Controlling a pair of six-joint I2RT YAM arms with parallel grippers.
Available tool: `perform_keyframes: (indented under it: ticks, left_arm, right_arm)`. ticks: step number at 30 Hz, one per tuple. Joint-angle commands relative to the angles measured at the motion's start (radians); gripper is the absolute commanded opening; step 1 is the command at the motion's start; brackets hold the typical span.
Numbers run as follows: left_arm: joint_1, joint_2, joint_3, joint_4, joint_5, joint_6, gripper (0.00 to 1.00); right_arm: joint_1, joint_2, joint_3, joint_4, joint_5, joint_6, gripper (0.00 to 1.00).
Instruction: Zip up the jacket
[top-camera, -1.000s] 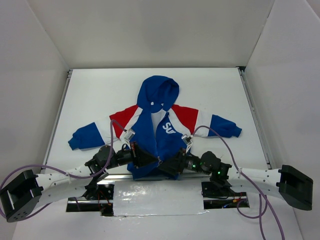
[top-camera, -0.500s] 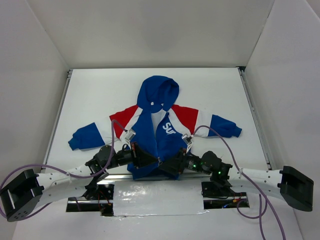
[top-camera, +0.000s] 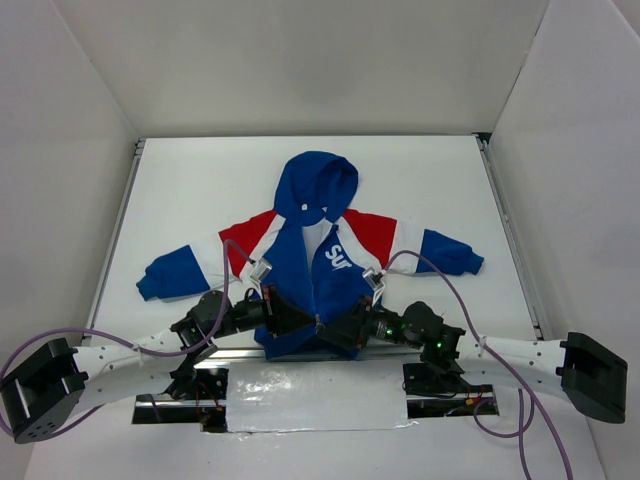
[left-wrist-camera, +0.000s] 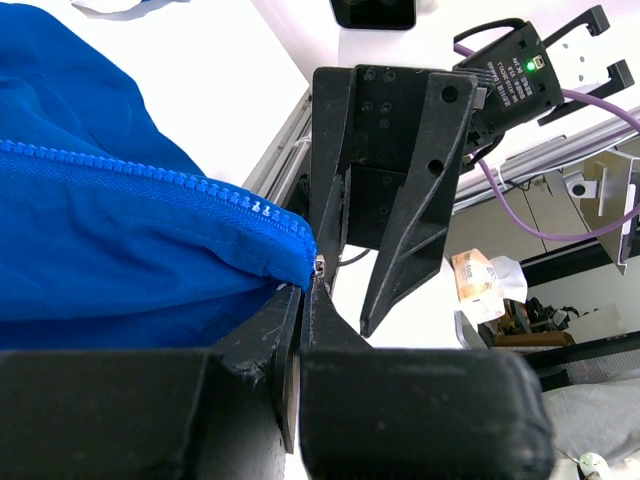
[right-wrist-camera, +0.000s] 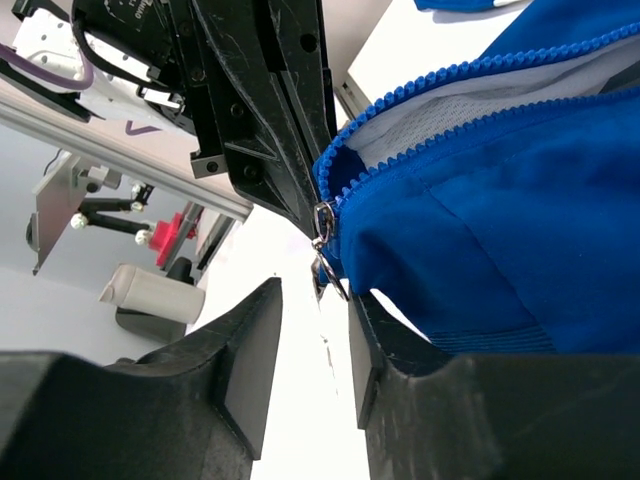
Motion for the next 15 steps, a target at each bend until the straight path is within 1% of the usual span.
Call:
perform_keyframes:
  ticks: [1,3,4,11,15]
  left_arm:
    - [-0.005,-0.011,0.028,0.059,0.018,0.013,0.00]
    - [-0.004,-0.010,0.027,0.065,0.019,0.013,0.00]
    - [-0.004,-0.010,0.025,0.065,0.019,0.011,0.00]
    - [-0.005,-0.014,0.022,0.068,0.018,0.010,0.00]
    - [-0.004,-0.016,0.019,0.072,0.022,0.010,0.00]
  right_arm:
    - [-0.004,0.008,0.032,0.044,-0.010,-0.011,0.39]
    - [-0.005,0.009,0.031,0.044,-0.006,-0.006,0.37]
    - [-0.005,0.011,0.031,0.047,-0.005,-0.005,0.35]
    - [-0.005,0.021,0.029,0.052,0.007,0.001,0.28]
    - [-0.004,0.032,0.029,0.065,0.017,0.013,0.19]
